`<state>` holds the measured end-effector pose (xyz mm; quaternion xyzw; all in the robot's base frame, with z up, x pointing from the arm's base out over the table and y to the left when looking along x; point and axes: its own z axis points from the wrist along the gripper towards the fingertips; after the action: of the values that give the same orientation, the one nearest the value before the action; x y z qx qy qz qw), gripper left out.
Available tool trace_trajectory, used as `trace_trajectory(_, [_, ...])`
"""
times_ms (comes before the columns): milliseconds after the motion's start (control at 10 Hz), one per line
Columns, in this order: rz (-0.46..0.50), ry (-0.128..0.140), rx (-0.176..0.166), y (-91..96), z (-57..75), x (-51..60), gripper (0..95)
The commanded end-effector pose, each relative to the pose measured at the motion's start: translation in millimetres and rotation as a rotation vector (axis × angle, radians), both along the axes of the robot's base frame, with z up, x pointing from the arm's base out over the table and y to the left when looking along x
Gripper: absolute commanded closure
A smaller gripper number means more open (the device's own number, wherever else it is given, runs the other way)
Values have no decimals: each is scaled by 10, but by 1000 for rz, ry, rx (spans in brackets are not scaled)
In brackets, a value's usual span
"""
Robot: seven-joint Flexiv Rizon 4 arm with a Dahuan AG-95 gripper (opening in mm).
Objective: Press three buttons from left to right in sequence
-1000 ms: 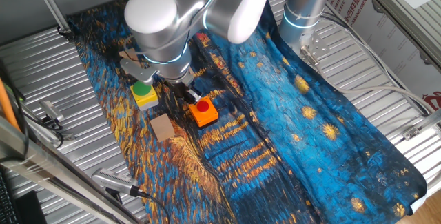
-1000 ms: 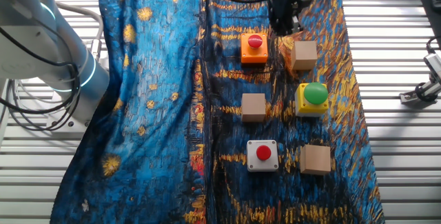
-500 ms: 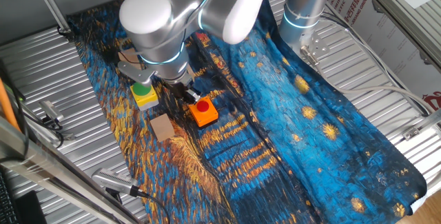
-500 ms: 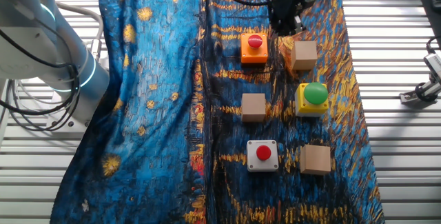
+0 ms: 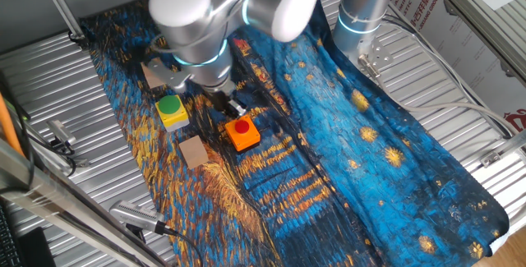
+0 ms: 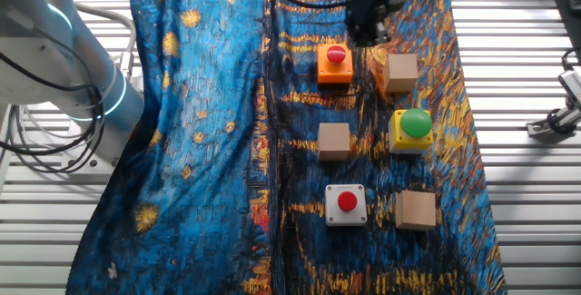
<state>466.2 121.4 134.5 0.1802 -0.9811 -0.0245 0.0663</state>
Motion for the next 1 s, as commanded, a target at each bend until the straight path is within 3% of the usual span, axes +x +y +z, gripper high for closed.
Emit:
trace_trajectory(100, [-31,6,-4,127,-83,1,950])
trace_trajectory(400, [-39,9,-7,199,-195,9,950])
trace_trajectory(600, [-38,10,-11,196,-198,6,950])
trace_trajectory(1000, [-29,6,-59,165,-232,0,950])
